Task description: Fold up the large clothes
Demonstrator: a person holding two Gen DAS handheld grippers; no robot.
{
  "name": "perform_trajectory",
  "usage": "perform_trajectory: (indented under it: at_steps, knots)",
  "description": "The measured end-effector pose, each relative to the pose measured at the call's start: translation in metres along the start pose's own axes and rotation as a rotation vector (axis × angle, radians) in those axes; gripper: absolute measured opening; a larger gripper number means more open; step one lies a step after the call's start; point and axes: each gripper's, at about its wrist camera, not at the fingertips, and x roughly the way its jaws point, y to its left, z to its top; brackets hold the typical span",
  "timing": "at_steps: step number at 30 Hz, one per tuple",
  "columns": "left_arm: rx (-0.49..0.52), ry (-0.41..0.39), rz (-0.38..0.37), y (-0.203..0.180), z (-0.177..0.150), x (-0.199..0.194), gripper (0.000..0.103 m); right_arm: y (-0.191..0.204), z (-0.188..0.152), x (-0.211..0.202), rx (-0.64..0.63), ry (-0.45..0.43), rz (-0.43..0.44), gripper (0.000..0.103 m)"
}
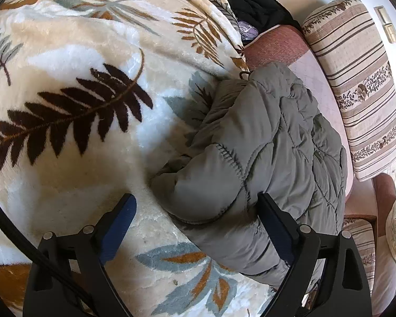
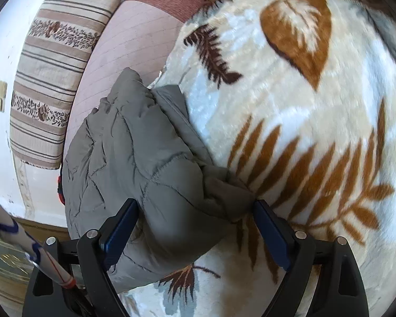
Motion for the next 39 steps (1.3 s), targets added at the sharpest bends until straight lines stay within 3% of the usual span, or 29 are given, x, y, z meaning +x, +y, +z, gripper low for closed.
perform_trajectory:
  at_steps: [7,13,14,15,18,21,27,34,39]
  knots:
    - [-0.017,-0.02,-0.007,0.001,-0.002,0.005,0.096,-0.006,-0.009,0.004,0.059,0.009,0.073,0.093]
    - [0.047,-0.072,-0.002,-0.013,0.0,0.017,0.098,0.002,-0.006,0.021,0.021,-0.019,0.123,0.094]
    - [0.055,-0.079,0.006,-0.016,0.0,0.018,0.098,0.004,-0.004,0.023,0.012,-0.02,0.135,0.093]
    - [0.075,-0.091,0.014,-0.02,0.0,0.017,0.095,0.006,-0.004,0.025,0.003,-0.021,0.134,0.085]
    - [0.212,-0.146,0.086,-0.042,-0.004,0.013,0.076,0.011,-0.002,0.026,-0.062,-0.016,0.11,0.059]
    - [0.352,-0.215,0.167,-0.063,-0.014,0.006,0.059,0.034,-0.01,0.018,-0.204,-0.055,0.039,0.048]
    - [0.475,-0.27,0.255,-0.076,-0.025,0.005,0.053,0.071,-0.027,0.011,-0.465,-0.142,-0.118,0.041]
    - [0.589,-0.341,0.343,-0.092,-0.038,0.003,0.05,0.083,-0.036,0.009,-0.573,-0.185,-0.189,0.041]
    - [0.604,-0.352,0.36,-0.094,-0.039,0.004,0.05,0.088,-0.039,0.009,-0.601,-0.194,-0.211,0.041]
